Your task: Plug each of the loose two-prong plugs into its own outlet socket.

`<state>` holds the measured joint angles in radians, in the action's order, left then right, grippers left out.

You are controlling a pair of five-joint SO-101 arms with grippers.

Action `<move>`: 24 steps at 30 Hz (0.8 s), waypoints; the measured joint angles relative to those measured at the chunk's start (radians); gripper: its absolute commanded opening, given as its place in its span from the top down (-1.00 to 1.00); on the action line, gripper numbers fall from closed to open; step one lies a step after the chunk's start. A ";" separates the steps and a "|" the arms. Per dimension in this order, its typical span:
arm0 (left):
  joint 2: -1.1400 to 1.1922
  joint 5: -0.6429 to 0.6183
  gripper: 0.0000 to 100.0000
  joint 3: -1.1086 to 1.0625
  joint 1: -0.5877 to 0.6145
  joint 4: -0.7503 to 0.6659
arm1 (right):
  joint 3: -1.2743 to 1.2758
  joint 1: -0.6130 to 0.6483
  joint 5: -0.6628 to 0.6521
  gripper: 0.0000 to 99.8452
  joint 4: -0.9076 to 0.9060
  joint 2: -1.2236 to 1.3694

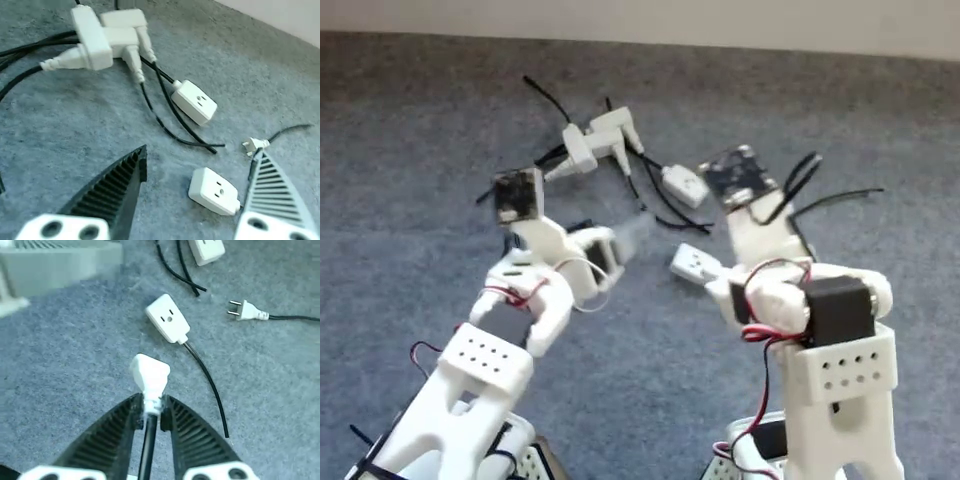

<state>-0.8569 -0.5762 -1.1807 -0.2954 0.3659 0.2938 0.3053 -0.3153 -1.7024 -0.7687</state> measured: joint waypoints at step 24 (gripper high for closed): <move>0.959 -0.166 0.34 0.858 -0.127 0.601 | -0.064 -0.249 -0.002 0.93 0.008 0.258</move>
<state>0.1020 -0.7419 -0.3230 -0.4227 0.9674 0.2294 0.0568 -0.3168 -1.6947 -0.5109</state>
